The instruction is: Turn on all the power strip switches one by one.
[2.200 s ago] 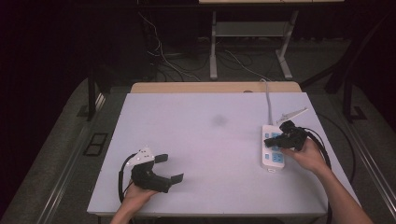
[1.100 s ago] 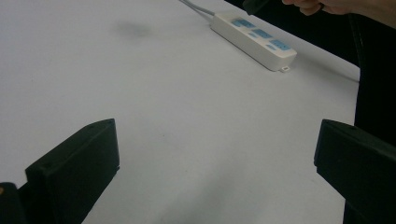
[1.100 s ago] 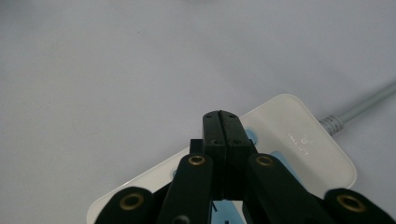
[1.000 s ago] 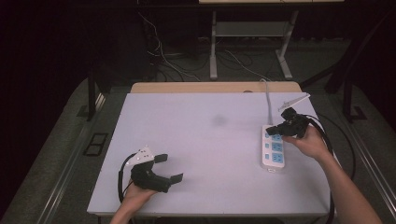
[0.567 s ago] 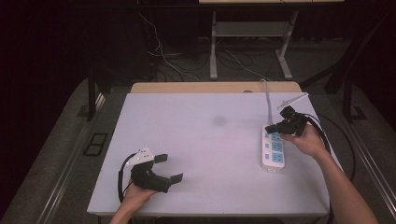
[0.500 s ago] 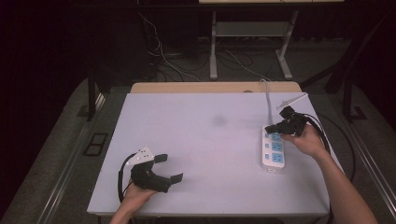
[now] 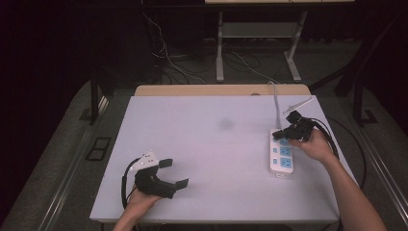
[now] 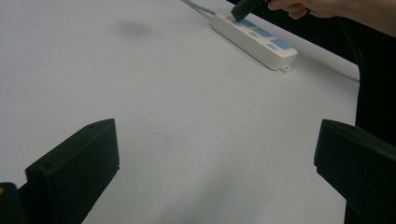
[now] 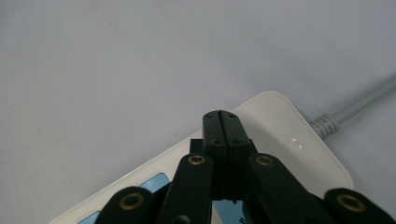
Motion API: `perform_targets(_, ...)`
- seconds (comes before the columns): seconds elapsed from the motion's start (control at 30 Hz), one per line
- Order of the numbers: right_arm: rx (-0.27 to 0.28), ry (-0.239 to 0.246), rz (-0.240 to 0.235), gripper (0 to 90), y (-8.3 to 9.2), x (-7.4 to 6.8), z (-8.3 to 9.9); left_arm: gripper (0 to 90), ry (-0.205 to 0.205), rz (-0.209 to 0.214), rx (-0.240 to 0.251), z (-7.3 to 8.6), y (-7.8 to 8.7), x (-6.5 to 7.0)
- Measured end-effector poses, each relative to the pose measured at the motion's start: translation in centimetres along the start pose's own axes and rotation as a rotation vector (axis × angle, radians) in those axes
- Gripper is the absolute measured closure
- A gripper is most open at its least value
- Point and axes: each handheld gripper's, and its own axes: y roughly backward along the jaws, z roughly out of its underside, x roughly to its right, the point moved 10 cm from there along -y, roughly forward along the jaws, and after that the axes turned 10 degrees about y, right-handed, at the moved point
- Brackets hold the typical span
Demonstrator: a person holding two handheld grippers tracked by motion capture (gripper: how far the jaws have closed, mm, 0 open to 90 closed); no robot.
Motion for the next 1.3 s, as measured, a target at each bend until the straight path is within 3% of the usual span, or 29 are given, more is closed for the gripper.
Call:
perform_targets(0.33, 0.016, -0.014, 0.008, 90.0, -0.11, 0.03, 0.03, 0.0, 0.0, 0.003, -0.005, 0.07, -0.14, 0.05)
perform_targets(0.77, 0.077, -0.06, 0.0, 90.0, -0.26, 0.13, 0.45, 0.0, 0.001, 0.01, -0.01, 0.14, -0.19, 0.26)
perform_targets(0.93, 0.058, -0.051, 0.023, 90.0, -0.4, 0.05, 0.45, 0.0, 0.002, 0.008, -0.002, 0.09, 0.08, 0.31)
perform_targets(1.3, 0.069, -0.042, 0.034, 90.0, -0.37, -0.05, 0.46, 0.0, 0.003, 0.006, -0.007, 0.12, -0.09, 0.19)
